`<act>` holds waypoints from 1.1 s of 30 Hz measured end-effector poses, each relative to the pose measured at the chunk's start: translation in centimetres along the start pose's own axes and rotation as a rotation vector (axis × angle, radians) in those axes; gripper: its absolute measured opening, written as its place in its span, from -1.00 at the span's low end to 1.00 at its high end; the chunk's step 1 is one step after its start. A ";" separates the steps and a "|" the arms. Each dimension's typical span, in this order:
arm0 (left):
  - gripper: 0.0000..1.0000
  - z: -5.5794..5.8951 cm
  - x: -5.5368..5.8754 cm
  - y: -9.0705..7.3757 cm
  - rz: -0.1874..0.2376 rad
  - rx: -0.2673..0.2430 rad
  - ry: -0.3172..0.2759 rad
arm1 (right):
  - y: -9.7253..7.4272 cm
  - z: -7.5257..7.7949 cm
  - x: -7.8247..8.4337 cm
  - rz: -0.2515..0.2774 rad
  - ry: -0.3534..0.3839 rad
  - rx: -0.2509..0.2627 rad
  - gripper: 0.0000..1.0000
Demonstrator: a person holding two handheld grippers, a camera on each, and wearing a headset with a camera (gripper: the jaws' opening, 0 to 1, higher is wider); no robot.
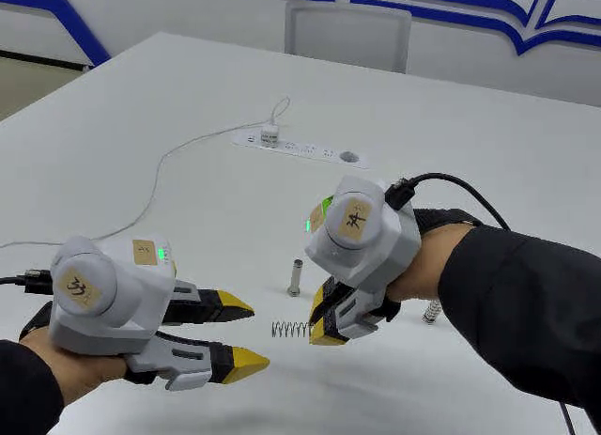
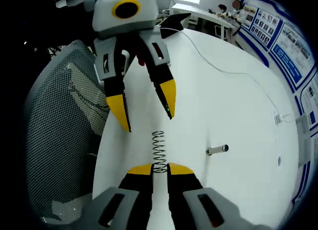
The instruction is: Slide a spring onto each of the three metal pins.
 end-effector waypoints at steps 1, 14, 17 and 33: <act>-0.31 0.1 -0.1 0.1 0.001 0.004 0.003 | -0.1 -0.1 -0.1 0.002 -0.002 0.000 -0.77; -0.50 0.9 -0.9 1.0 0.013 0.051 0.041 | -0.7 -1.2 -0.9 0.021 -0.017 0.001 -0.77; -0.54 1.0 -0.9 1.1 0.015 0.055 0.048 | -0.7 -1.4 -1.0 0.024 -0.022 0.001 -0.77; -0.75 1.3 -1.1 1.1 0.019 0.067 0.066 | -0.9 -1.8 -1.2 0.038 -0.034 0.008 -0.77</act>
Point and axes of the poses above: the centre of the closed fingertips' face, and the gripper's own axes: y roughly forward along the fingers, z roughly to its right, x roughly out of its underside, the point moved 4 cm from there along -y, roughly backward along the fingers, and after that the axes turned 3 degrees about -z, right-handed, at the moved point
